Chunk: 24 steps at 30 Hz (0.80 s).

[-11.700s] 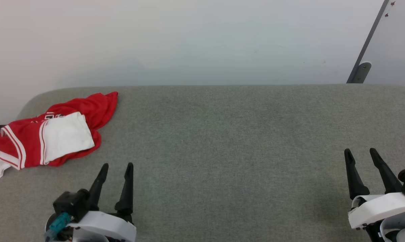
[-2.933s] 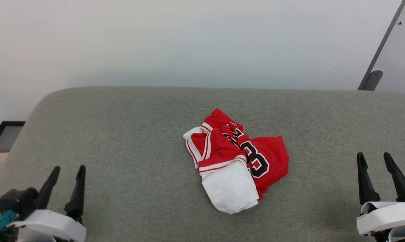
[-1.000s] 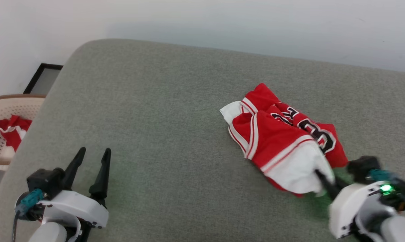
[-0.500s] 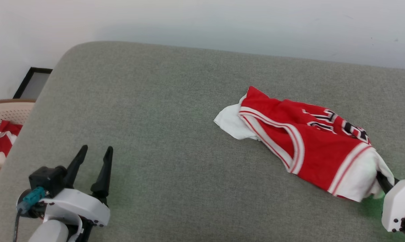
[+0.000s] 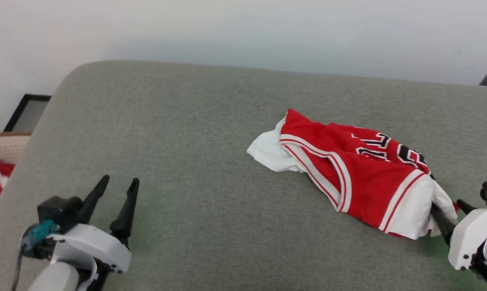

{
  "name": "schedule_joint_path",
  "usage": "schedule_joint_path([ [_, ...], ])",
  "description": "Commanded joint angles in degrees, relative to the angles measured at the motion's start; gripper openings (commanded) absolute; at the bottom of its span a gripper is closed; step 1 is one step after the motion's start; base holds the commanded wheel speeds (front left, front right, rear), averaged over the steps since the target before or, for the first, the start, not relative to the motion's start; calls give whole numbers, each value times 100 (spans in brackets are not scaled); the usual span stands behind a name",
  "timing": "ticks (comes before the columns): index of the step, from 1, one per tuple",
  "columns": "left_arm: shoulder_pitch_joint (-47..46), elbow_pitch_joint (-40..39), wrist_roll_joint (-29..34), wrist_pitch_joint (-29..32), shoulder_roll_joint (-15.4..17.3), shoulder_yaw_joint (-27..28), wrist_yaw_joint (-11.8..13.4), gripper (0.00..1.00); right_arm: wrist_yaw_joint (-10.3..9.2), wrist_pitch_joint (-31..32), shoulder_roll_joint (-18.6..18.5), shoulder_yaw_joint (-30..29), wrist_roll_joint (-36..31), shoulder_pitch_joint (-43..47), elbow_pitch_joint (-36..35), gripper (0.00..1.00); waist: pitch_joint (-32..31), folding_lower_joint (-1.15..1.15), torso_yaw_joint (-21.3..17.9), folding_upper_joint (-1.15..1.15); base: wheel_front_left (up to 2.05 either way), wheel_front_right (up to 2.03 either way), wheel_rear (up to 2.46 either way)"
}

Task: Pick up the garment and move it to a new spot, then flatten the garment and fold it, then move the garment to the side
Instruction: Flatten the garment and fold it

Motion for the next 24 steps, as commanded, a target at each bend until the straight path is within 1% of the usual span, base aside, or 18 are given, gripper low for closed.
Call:
schedule_joint_path([
  [1, -78, -76, -70, 92, 68, 0, -59, 100, -8, -65, -11, -27, 56, 0, -126, 100, -110, 0, -175, 0, 0, 0, 0],
  [6, -251, -279, -164, 490, 287, -77, -183, 100, -8, -276, 93, -144, -2, 130, -588, 100, -213, 0, -516, 0, 0, 0, 0],
  [9, -466, -365, -222, 805, 411, -162, -248, 100, -8, -544, 210, -294, -167, 201, -897, 100, -239, 0, -742, 0, 0, 0, 0],
  [14, -948, -415, -313, 1410, 603, -413, -351, 100, -8, -1239, 537, -514, -554, 289, -1366, 100, -186, 0, -1167, 0, 0, 0, 0],
  [19, -1520, -318, -416, 2063, 720, -791, -407, 100, -8, -2020, 928, -668, -929, 280, -1596, 100, -30, 0, -1602, 0, 0, 0, 0],
  [24, -2121, -103, -677, 2730, 697, -1152, -421, 100, -8, -2614, 1250, -815, -1174, 253, -1633, 100, 156, 0, -1940, 0, 0, 0, 0],
])
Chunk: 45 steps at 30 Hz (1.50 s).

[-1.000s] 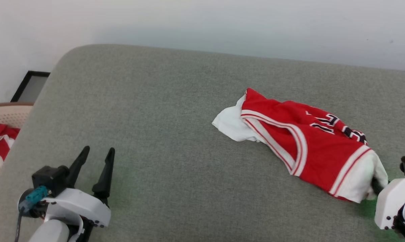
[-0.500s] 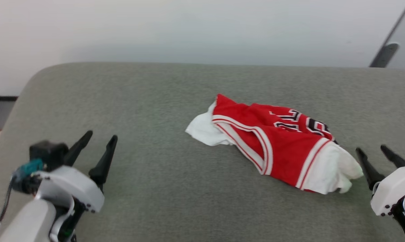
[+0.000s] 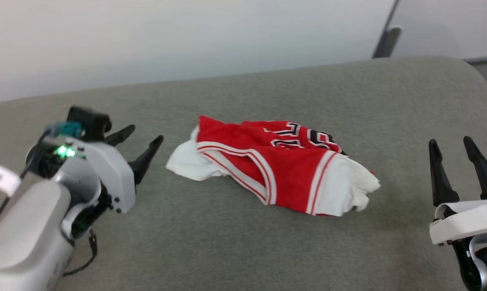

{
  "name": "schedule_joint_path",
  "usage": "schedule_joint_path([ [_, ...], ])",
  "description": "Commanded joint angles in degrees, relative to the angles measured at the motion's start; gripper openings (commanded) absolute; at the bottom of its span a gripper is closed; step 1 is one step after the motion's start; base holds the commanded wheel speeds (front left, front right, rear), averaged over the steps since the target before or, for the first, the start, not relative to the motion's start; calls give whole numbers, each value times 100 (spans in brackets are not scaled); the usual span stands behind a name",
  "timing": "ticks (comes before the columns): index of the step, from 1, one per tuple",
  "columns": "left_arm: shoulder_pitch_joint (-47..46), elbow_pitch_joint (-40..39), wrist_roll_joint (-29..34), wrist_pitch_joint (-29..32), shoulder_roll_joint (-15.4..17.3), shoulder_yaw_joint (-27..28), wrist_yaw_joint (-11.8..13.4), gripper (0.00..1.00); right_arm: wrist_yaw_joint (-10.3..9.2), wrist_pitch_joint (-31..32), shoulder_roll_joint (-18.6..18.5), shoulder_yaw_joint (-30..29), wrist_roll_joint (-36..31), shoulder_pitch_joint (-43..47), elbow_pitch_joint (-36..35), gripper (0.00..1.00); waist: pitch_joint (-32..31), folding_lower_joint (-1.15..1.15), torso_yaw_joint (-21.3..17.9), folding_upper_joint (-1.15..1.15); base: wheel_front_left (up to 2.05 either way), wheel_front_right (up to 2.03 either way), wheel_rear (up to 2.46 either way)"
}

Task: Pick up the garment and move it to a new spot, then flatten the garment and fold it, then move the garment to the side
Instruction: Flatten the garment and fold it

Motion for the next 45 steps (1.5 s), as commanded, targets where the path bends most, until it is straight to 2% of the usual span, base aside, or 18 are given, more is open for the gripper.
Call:
schedule_joint_path([
  [1, -248, 139, -173, 298, -19, -134, -16, 100, -8, -176, 141, -86, -70, 0, 13, 100, 273, 0, -420, 0, 0, 0, 0],
  [2, -248, 139, -173, 298, -19, -134, -16, 100, -8, -176, 141, -86, -70, 0, 13, 100, 273, 0, -420, 0, 0, 0, 0],
  [6, -704, 508, -376, 978, 22, -501, -15, 100, -8, -326, 283, -77, -128, -92, 89, 100, 443, 0, -618, 0, 0, 0, 0],
  [12, -1199, 1388, -556, 1702, -27, -1004, -17, 100, -8, -484, 401, -65, -139, -215, 156, 100, 674, 0, -838, 0, 0, 0, 0],
  [21, -1617, 2657, -711, 2086, -181, -1442, -16, 100, -8, -627, 476, -18, -162, -418, 258, 100, 939, 0, -1023, 0, 0, 0, 0],
  [26, -1681, 3090, -820, 2111, -308, -1605, -7, 100, -8, -679, 515, 7, -153, -479, 292, 100, 1006, 0, -1039, 0, 0, 0, 0],
  [27, -1668, 3146, -889, 2164, -361, -1638, -7, 56, -8, -690, 521, 8, -152, -482, 299, 100, 1012, 0, -1036, 0, 0, 0, 0],
  [28, -1639, 3181, -1000, 2249, -428, -1664, -7, 0, -8, -693, 519, 2, -149, -487, 310, 100, 1013, 0, -1029, 0, 0, 0, 0],
  [30, -1568, 3242, -1194, 2523, -545, -1724, -13, 0, -8, -712, 502, -27, -163, -500, 327, 100, 1010, 0, -1002, 0, 0, 0, 0],
  [34, -1673, 3236, -1400, 2696, -610, -1778, -13, 0, -8, -721, 478, -98, -198, -504, 337, 100, 987, 0, -897, 0, 0, 0, 0],
  [38, -1764, 3123, -1388, 2736, -517, -1888, -12, 0, -8, -717, 452, -193, -222, -433, 321, 100, 912, 0, -729, 0, 0, 0, 0],
  [45, -1723, 2686, -1529, 2485, -254, -1718, 12, 0, -8, -625, 410, -344, -265, -242, 258, 100, 651, 0, -329, 0, 0, 0, 0],
])
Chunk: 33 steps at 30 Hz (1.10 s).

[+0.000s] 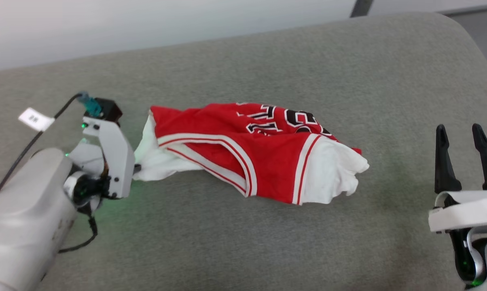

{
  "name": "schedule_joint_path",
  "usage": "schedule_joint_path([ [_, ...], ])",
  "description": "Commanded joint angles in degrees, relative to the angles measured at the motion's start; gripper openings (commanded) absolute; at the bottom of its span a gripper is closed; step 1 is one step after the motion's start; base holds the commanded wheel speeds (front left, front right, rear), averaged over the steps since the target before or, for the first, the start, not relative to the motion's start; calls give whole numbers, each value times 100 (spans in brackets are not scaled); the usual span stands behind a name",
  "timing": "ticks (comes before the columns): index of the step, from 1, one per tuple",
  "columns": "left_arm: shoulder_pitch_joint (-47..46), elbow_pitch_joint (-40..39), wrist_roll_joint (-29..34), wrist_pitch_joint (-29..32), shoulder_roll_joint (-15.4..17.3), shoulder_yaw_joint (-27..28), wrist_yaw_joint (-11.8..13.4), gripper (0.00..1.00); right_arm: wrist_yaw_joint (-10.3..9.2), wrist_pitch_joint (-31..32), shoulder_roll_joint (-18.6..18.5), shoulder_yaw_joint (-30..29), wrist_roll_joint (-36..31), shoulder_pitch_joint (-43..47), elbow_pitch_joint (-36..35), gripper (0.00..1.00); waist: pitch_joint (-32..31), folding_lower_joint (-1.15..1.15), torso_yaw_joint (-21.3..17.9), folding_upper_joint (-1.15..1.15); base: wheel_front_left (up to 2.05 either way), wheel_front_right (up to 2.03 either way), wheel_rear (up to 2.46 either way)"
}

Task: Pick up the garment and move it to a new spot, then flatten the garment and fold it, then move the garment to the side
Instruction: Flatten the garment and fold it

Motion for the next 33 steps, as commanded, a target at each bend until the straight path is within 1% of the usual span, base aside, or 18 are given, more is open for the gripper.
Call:
schedule_joint_path([
  [1, 185, -106, -32, -37, 117, 31, 50, 0, -8, 25, -32, -45, -53, 127, -32, 100, -217, 0, 260, 0, 0, 0, 0],
  [5, 469, -638, -126, -88, 366, 115, 197, 0, -8, 111, -50, -103, -62, 260, -103, 100, -410, 0, 520, 0, 0, 0, 0],
  [9, 881, -1332, -280, 34, 701, 211, 496, 0, -8, 211, -53, -139, -86, 384, -158, 100, -575, 0, 751, 0, 0, 0, 0],
  [13, 1390, -2144, -477, 150, 1136, 360, 968, 0, -8, 302, -55, -124, -90, 463, -178, 100, -695, 0, 905, 0, 0, 0, 0],
  [18, 2168, -3107, -709, 242, 1711, 505, 1567, 0, -8, 354, -36, -102, -80, 533, -213, 100, -792, 0, 987, 0, 0, 0, 0],
  [21, 2635, -3526, -791, 212, 1987, 529, 1859, 0, -8, 357, -34, -88, -59, 569, -213, 100, -822, 0, 1000, 0, 0, 0, 0],
  [22, 2782, -3614, -854, 215, 2034, 532, 1950, 0, -8, 356, -32, -85, -48, 567, -208, 100, -826, 0, 1001, 0, 0, 0, 0],
  [24, 3017, -3759, -877, 187, 2118, 498, 2055, 0, -8, 353, -35, -80, -29, 559, -200, 100, -827, 0, 996, 0, 0, 0, 0],
  [26, 3198, -3776, -963, 174, 2104, 480, 2122, 0, -8, 347, -32, -81, -10, 548, -176, 100, -822, 0, 986, 0, 0, 0, 0],
  [32, 3365, -3482, -1070, 31, 1911, 468, 2060, 0, -8, 329, -4, -43, 30, 476, -160, 100, -798, 0, 919, 0, 0, 0, 0],
  [33, 3361, -3410, -1064, 36, 1892, 458, 2045, 3, -8, 328, 0, -36, 17, 467, -158, 100, -794, 0, 905, 0, 0, 0, 0],
])
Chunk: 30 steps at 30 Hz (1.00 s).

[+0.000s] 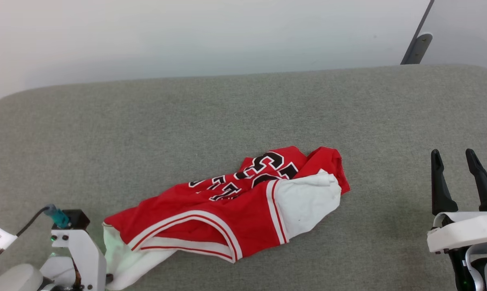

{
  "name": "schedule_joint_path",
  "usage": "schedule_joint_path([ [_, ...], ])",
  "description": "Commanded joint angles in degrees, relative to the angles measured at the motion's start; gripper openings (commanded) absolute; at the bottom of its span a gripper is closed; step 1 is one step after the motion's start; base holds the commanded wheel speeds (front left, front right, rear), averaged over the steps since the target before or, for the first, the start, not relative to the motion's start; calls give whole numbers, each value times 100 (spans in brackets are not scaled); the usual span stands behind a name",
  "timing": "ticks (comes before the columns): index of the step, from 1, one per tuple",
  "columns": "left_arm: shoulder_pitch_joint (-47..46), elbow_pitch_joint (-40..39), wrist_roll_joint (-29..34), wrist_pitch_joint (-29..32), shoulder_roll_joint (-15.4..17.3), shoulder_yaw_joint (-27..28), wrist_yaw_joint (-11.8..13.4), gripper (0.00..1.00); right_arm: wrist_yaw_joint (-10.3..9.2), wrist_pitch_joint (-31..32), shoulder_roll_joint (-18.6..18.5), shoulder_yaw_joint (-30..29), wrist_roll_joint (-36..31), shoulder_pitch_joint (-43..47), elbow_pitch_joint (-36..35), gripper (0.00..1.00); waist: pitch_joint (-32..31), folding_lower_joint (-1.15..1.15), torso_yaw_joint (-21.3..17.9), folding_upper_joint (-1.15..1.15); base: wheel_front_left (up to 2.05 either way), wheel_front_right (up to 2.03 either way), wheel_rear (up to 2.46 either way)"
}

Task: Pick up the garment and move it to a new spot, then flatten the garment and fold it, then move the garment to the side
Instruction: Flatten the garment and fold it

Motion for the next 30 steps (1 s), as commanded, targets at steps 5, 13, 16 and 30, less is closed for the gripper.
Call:
schedule_joint_path([
  [5, -109, 284, 77, -82, -37, 29, -69, 100, -8, -28, 9, 5, 50, -55, -7, 100, 32, 0, -82, 0, 0, 0, 0],
  [13, -526, -5, 87, 314, 193, 140, 158, 100, -8, -42, 12, -29, 39, -85, -45, 100, 84, 0, -151, 0, 0, 0, 0],
  [16, -730, -159, 49, 397, 192, 248, 235, 100, -8, -56, 25, -34, 30, -94, -46, 100, 106, 0, -168, 0, 0, 0, 0],
  [30, -1067, 713, -19, 496, -253, 211, 238, 100, -8, -151, 56, 115, 3, -190, -28, 100, 176, 0, -335, 0, 0, 0, 0],
])
